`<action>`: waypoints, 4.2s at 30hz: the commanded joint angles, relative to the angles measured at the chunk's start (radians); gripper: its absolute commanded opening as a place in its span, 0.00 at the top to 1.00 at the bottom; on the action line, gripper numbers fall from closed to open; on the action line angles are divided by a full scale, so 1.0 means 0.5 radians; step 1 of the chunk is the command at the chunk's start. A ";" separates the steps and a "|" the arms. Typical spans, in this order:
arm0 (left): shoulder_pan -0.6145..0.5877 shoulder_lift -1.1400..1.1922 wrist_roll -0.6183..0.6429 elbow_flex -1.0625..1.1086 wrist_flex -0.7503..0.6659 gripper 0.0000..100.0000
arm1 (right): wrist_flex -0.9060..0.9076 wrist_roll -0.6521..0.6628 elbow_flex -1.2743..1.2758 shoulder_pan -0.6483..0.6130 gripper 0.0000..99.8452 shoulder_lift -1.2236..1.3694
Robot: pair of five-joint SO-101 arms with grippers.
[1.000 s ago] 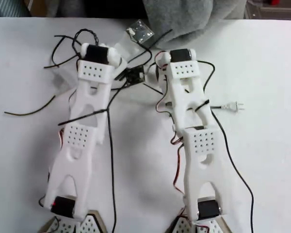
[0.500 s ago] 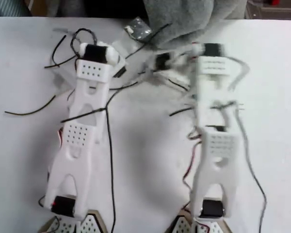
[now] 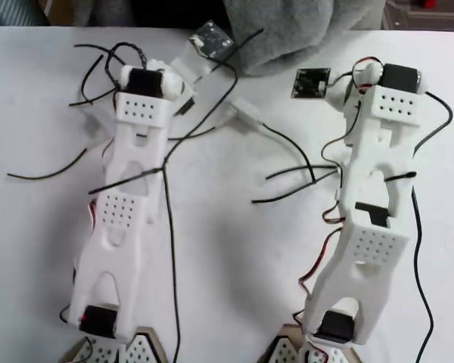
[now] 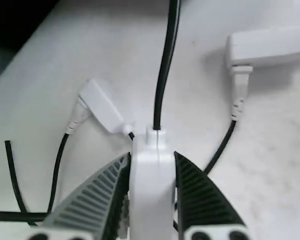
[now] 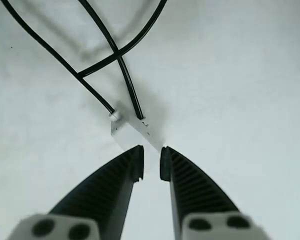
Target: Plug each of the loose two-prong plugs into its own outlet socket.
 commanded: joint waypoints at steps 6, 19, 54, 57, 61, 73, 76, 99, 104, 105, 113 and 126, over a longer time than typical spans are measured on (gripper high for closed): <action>-0.137 0.127 0.025 -0.046 -0.411 0.98 | 0.005 -0.454 -0.282 0.124 0.86 -0.146; -0.192 0.321 0.040 -0.064 -0.555 0.73 | 0.005 -0.881 -0.531 0.339 0.80 -0.140; -0.741 -2.162 0.239 1.123 0.405 0.72 | 0.011 -1.955 -0.528 0.456 0.79 -0.146; -0.729 -2.561 0.239 1.682 0.396 0.73 | 0.014 -2.225 -0.525 0.511 0.79 -0.146; -0.713 -3.058 0.236 2.458 0.264 0.73 | 0.014 -2.658 -0.362 0.545 0.79 -0.155; -0.637 -4.445 0.239 4.701 -0.758 0.73 | 0.002 -3.244 0.233 0.207 0.79 -0.133; -0.628 -4.764 0.276 5.189 -0.973 0.73 | -0.014 -3.250 0.236 0.127 0.79 -0.133; -0.618 -5.961 0.525 6.549 -1.476 0.73 | -0.345 -3.879 0.261 0.109 0.91 0.204; -0.618 -5.961 0.522 6.552 -1.476 0.73 | -0.038 -3.762 0.071 -0.124 0.92 0.035; -0.618 -5.961 0.522 6.552 -1.476 0.73 | 0.008 -3.707 0.049 -0.204 0.92 -0.002; -0.618 -5.961 0.519 6.552 -1.479 0.73 | 0.008 -3.879 0.399 -0.535 0.93 -0.404; -0.621 -5.961 0.519 6.555 -1.479 0.73 | -0.054 -4.250 0.868 -1.057 0.93 -0.311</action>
